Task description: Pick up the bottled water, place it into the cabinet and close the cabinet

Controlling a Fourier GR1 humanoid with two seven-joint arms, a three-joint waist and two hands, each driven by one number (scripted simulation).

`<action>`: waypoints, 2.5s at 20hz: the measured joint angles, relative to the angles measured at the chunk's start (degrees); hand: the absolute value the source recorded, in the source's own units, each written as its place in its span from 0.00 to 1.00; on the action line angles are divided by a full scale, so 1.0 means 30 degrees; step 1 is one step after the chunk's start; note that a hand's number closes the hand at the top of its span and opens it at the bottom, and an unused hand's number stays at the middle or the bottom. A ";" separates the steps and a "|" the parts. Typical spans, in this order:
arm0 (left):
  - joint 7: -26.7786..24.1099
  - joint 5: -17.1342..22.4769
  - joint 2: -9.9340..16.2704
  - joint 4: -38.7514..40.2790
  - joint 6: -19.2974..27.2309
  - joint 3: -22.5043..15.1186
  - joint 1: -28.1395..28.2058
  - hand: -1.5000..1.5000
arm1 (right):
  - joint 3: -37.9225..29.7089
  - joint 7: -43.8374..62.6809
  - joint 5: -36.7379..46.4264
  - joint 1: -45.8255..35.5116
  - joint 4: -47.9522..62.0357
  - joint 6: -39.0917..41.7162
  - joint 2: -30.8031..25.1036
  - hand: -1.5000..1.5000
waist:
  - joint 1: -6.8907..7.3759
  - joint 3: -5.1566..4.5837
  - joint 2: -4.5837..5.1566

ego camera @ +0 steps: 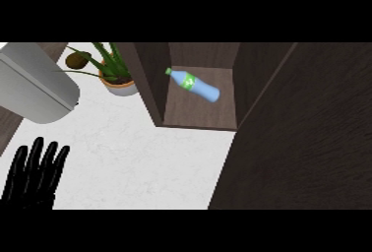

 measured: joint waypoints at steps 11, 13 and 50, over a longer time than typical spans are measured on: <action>-0.0211 0.0401 0.0447 -0.0147 -0.0930 0.0563 0.0359 0.00 | -0.0258 0.0102 -0.0644 -0.0573 0.0110 0.0128 -0.0089 1.00 | 0.0613 -0.0015 0.0301; -0.0246 0.0461 0.0497 -0.0156 -0.1070 0.0620 0.0454 0.00 | -0.0328 0.0118 -0.0964 -0.0521 0.0160 0.0066 -0.0054 1.00 | 0.0766 -0.0014 0.0366; -0.0527 0.1119 0.1207 0.0135 -0.3216 0.1512 0.0722 0.00 | -0.7811 -0.0804 -0.9517 -0.7240 1.0969 -1.0454 0.3087 1.00 | 0.1793 0.0164 0.0794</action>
